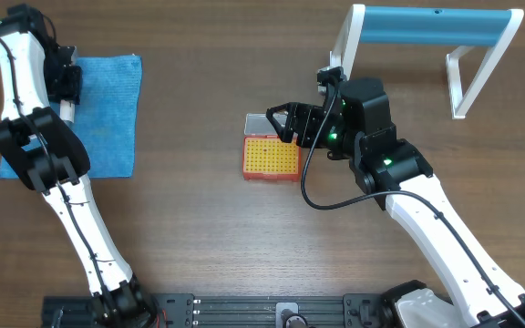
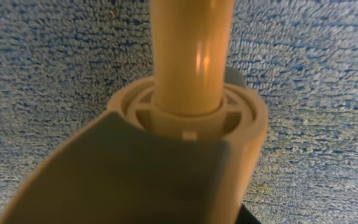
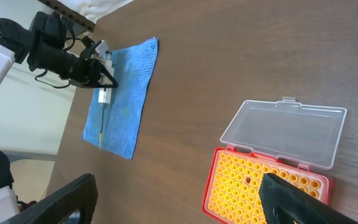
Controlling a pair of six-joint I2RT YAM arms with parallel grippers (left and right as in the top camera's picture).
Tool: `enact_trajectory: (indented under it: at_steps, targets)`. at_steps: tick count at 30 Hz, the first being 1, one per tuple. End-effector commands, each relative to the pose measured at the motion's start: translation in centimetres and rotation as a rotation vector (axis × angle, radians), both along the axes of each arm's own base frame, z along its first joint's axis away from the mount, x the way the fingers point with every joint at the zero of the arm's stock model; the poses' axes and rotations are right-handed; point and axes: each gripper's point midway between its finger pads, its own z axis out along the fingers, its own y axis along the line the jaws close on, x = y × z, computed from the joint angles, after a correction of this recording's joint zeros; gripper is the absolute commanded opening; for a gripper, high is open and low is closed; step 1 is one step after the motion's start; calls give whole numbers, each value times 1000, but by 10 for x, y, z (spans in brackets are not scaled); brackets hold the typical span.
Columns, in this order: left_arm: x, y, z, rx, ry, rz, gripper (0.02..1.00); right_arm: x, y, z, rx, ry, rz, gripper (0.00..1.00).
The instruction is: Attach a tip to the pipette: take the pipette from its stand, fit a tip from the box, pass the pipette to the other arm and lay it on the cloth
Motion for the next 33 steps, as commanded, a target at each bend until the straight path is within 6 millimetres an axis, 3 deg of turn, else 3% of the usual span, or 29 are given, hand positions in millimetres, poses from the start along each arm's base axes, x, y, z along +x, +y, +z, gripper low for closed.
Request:
enact_trajectory:
  at_steps: [1,4,7,10,13,16,17,18,20,21,23,25,29,33]
  targets:
    - [-7,-4,2,-17,32,-8,709,3,-1,0,0,1,-15,844]
    - [-26,-6,12,-15,103,-8,746,3,-1,0,-4,-6,-11,847]
    - [-29,-4,51,22,64,22,812,12,-1,11,-21,-95,-5,847]
    - [-30,-5,127,76,-76,62,899,26,-14,21,-122,-232,-51,849]
    - [-55,-16,200,107,-176,104,996,38,-41,29,-295,-362,-105,847]
    - [-76,-45,268,54,-342,114,996,42,-67,49,-408,-476,-144,844]
    - [-81,-56,287,28,-401,104,996,40,-73,57,-421,-503,-149,851]
    - [-95,-80,327,-31,-527,101,996,28,-85,70,-451,-535,-151,844]
    - [-114,-92,352,-44,-592,127,996,13,-94,74,-482,-533,-145,844]
    - [-133,-101,364,-48,-619,144,996,2,-98,80,-503,-549,-136,847]
    - [-172,-136,373,-137,-650,113,996,-16,-111,84,-560,-575,-135,847]
    - [-211,-169,368,-223,-658,88,996,-39,-136,76,-634,-532,-191,847]
    - [-309,-220,327,-267,-678,70,996,-105,-170,57,-717,-489,-215,847]
    - [-378,-269,294,-320,-836,-10,996,-155,-178,56,-684,-594,-255,847]
